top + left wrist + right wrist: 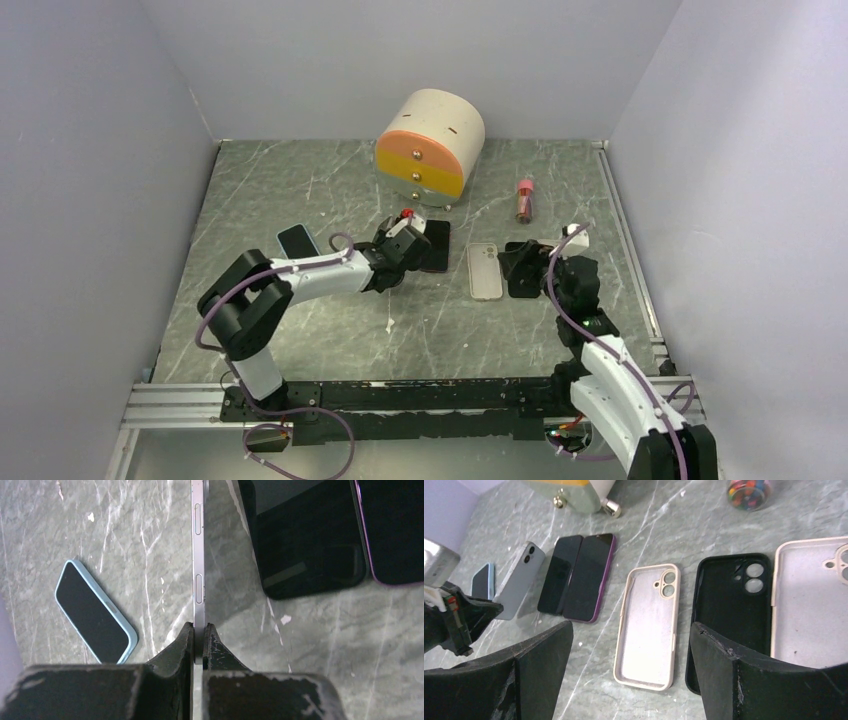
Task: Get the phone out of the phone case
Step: Place the phone case at the center of the board.
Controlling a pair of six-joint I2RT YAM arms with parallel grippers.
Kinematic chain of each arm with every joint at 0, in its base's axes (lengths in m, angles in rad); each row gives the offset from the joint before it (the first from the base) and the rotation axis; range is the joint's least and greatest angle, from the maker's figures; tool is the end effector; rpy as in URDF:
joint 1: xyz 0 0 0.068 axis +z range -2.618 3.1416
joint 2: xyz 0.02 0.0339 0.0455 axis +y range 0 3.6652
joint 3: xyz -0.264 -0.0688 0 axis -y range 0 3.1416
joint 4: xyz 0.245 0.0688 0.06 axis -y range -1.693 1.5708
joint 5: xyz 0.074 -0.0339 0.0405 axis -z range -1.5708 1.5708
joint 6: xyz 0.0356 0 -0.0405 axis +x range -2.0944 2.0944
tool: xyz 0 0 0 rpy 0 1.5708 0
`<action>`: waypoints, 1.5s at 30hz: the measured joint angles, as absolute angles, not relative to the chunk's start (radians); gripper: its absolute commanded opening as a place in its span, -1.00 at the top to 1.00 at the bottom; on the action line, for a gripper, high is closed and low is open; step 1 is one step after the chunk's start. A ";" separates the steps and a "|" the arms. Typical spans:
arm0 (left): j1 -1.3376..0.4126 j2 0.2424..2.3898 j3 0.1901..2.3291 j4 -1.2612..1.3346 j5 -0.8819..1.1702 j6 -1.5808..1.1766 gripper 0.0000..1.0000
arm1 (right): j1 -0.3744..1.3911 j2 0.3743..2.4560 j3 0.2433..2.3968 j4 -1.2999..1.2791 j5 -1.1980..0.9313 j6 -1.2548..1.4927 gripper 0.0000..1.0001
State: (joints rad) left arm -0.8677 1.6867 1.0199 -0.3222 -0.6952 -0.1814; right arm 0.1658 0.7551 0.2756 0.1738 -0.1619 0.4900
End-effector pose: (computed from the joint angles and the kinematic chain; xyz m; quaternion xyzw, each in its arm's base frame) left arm 0.2345 -0.2415 0.1867 0.2110 0.8811 0.1474 0.3968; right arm 0.1735 0.0349 0.2018 0.0826 0.8011 0.2515 0.5369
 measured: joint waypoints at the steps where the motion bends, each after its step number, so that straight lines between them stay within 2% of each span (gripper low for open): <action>1: -0.863 1.704 1.033 -0.318 -0.696 -0.176 0.87 | 0.166 0.730 0.262 0.180 -0.153 0.490 -0.78; 8: -0.841 1.788 1.105 -0.321 -0.690 -0.159 0.47 | 0.166 0.673 0.213 0.205 -0.093 0.491 -0.78; 20: -0.800 1.871 1.171 -0.384 -0.640 -0.251 0.37 | 0.166 0.699 0.207 0.221 -0.091 0.490 -0.76; 36: -0.739 1.882 1.181 -0.398 -0.562 -0.414 -0.19 | 0.166 0.728 0.204 0.241 -0.115 0.490 -0.75; 45: -0.633 1.704 1.083 -0.334 -0.334 -0.467 -0.50 | 0.166 0.728 0.204 0.241 -0.118 0.490 -0.75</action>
